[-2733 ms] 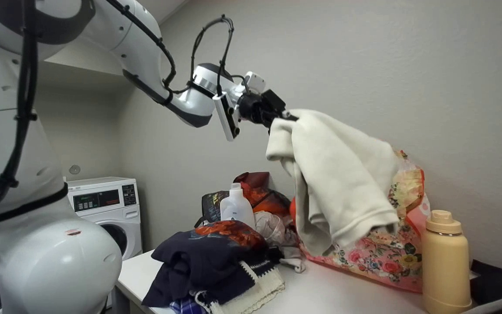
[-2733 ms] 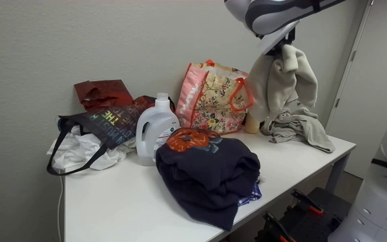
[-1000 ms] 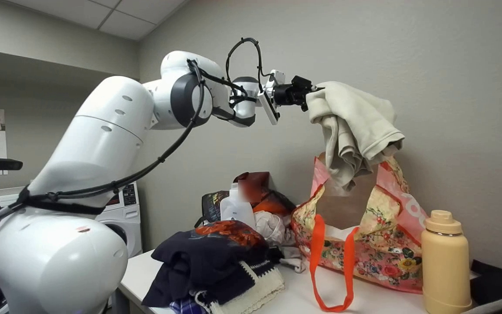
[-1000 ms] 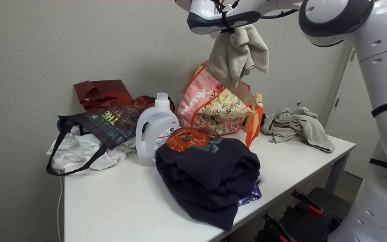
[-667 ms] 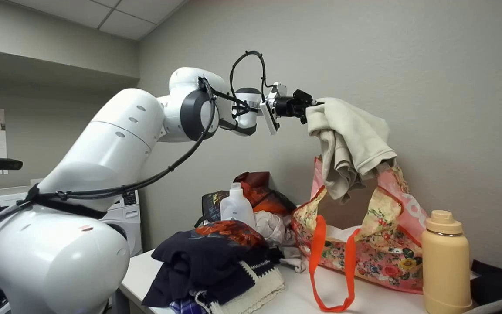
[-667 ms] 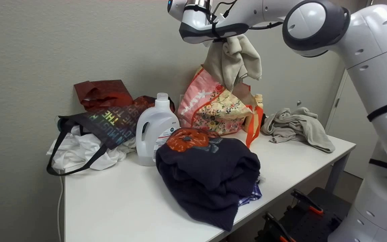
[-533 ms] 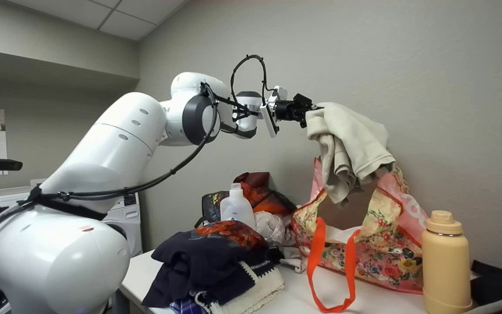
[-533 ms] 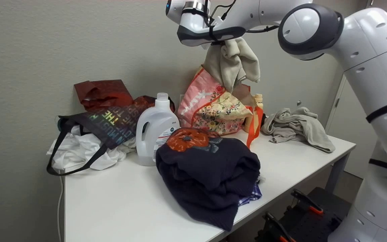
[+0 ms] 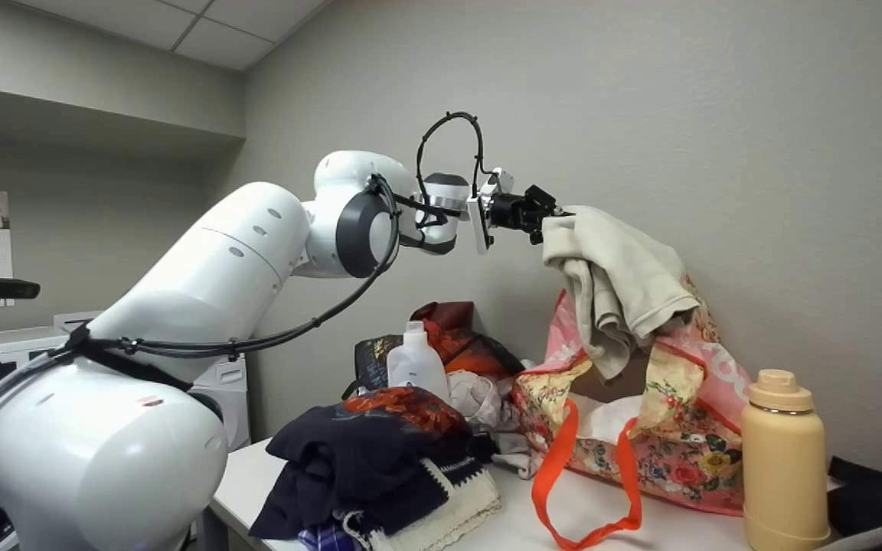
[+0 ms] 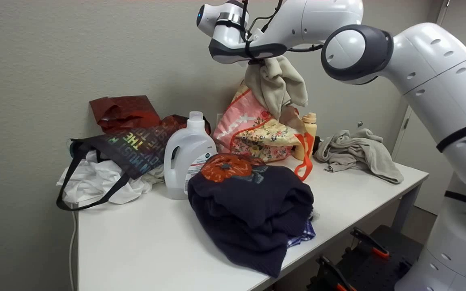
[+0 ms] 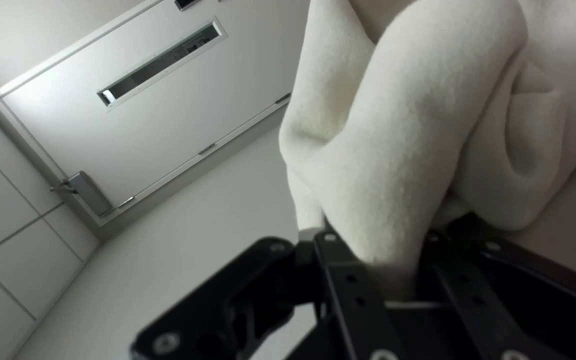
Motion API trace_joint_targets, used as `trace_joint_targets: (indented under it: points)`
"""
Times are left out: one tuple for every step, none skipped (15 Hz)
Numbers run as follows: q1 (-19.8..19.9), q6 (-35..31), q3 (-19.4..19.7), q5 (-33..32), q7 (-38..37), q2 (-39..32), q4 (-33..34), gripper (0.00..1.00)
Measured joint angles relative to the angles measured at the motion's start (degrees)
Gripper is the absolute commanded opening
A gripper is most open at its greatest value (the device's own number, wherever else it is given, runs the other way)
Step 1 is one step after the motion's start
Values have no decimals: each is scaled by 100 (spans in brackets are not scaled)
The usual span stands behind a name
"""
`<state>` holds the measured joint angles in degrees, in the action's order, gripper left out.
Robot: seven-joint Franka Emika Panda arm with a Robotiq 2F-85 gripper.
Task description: Put the beige shirt in the bag
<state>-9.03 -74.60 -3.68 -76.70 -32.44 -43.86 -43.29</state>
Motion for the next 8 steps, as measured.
trace_joint_targets:
  points:
    - [74, -131, -54, 120, 1, -46, 81, 8]
    - [164, -261, -119, 278, 2, -78, 164, 8]
    - [273, -384, -201, 460, 2, -100, 252, 7]
    - [392, -493, -293, 670, 3, -113, 348, 7]
    - [518, -590, -396, 891, 6, -114, 442, 7]
    - [643, -671, -505, 1110, 35, -114, 545, 7]
    - [755, -741, -607, 1306, 74, -114, 653, 7]
    - [850, -797, -705, 1476, 107, -113, 761, 7]
